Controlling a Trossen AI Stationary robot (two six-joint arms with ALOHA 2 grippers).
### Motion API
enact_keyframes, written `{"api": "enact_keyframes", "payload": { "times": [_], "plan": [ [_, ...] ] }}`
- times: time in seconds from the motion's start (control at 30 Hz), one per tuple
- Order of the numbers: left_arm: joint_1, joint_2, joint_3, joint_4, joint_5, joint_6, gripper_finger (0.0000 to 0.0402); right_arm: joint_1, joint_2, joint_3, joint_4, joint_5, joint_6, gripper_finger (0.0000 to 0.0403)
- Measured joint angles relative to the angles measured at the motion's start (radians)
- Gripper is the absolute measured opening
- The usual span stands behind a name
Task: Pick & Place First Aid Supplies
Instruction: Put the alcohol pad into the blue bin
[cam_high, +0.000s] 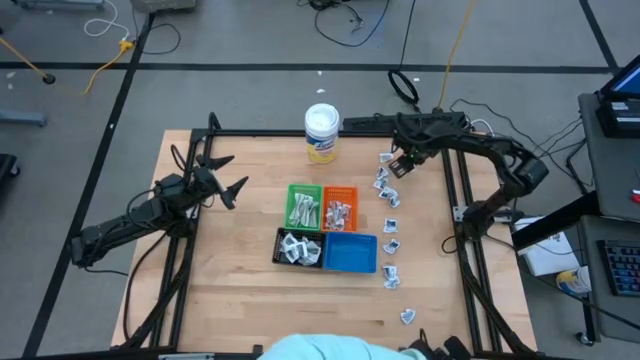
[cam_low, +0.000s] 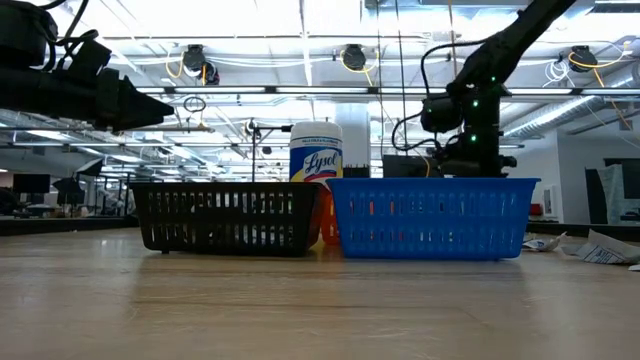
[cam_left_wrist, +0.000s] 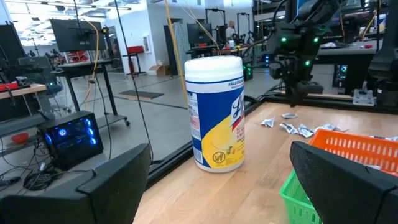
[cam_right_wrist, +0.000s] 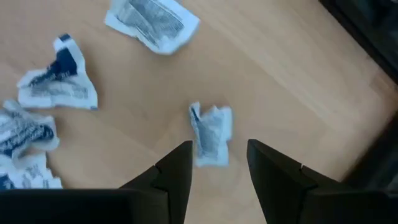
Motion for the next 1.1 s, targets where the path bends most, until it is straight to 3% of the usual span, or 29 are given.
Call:
{"api": "enact_keyframes", "payload": {
  "times": [0.43,0.53,0.63,0.7,1.1],
  "plan": [
    [0.0,0.0,0.0,0.0,0.0,0.0,0.0392,-0.005,0.145,0.001,0.023,-0.058,-0.008,0.0123],
    [0.0,0.0,0.0,0.0,0.0,0.0,0.0392,-0.005,0.147,0.002,0.022,-0.097,-0.007,0.0091],
    [0.0,0.0,0.0,0.0,0.0,0.0,0.0392,-0.001,0.143,0.002,0.013,-0.131,0.016,0.0032],
    [0.0,0.0,0.0,0.001,0.0,0.0,0.0392,0.0,0.132,0.0,0.005,-0.197,0.043,0.0009],
    [0.0,0.0,0.0,0.0,0.0,0.0,0.0392,0.001,-0.103,0.0,-0.028,-0.701,0.151,0.0002]
  ]
}}
